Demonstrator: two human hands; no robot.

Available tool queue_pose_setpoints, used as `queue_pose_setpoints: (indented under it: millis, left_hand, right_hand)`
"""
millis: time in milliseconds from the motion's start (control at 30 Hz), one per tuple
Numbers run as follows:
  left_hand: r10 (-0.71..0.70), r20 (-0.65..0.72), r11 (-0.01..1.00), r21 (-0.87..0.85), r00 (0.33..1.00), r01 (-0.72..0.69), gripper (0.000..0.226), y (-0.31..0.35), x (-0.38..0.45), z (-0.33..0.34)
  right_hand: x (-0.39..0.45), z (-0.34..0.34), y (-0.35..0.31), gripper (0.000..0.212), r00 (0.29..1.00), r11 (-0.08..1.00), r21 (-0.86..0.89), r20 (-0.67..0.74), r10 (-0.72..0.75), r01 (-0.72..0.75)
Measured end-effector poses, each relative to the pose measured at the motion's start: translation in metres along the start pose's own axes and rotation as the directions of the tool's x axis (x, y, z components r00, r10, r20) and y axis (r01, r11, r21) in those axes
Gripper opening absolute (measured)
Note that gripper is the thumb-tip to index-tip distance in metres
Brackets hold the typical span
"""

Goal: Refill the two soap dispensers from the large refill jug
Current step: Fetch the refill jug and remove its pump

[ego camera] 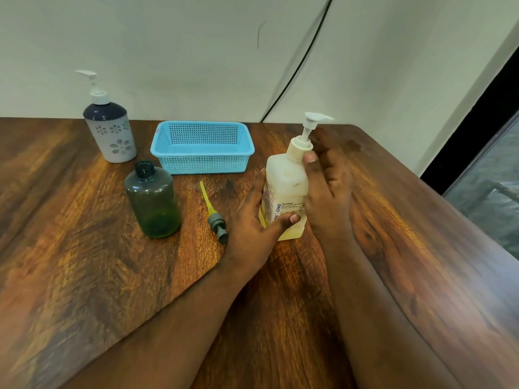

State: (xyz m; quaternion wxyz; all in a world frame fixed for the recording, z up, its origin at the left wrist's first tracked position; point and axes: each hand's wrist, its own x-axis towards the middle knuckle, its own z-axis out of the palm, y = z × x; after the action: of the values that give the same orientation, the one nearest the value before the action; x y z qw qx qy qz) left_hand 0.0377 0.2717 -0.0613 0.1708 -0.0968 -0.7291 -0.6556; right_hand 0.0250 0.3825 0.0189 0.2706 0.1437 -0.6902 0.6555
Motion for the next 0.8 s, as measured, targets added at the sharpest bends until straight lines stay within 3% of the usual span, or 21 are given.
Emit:
queue_pose_setpoints:
  millis: [133, 233, 400, 500, 667, 800]
  left_hand:
    - [-0.023, 0.015, 0.998, -0.055, 1.000, 0.024, 0.095, 0.000, 0.000, -0.001]
    - [-0.016, 0.018, 0.999, -0.031, 1.000, 0.017, 0.097, 0.000, 0.001, -0.002]
    - [-0.014, 0.013, 1.000, -0.019, 1.000, 0.014, 0.094, -0.001, 0.001, -0.002]
    - [0.000, 0.026, 1.000, -0.010, 1.000, 0.001, 0.091, -0.002, 0.002, -0.002]
    - [-0.005, 0.027, 1.000, 0.000, 1.000, 0.005, 0.093, -0.004, 0.003, -0.003]
    - [-0.004, 0.010, 1.000, 0.020, 1.000, 0.003, 0.093, -0.003, 0.002, -0.003]
  right_hand:
    - [0.004, 0.003, 0.001, 0.031, 1.000, 0.994, -0.111, -0.005, 0.003, -0.004]
    - [0.002, 0.004, -0.001, 0.018, 0.997, 0.997, -0.063, -0.051, -0.055, 0.052]
    - [0.003, 0.004, -0.001, 0.009, 1.000, 0.999, -0.051, -0.014, -0.017, 0.016]
    - [0.005, 0.004, -0.003, 0.024, 1.000, 0.983, -0.184, -0.001, -0.021, 0.020]
    - [0.003, 0.005, -0.009, 0.009, 1.000, 0.997, -0.074, -0.019, -0.001, 0.000]
    - [0.005, 0.003, -0.020, 0.024, 1.000, 0.998, 0.068, 0.021, 0.013, -0.014]
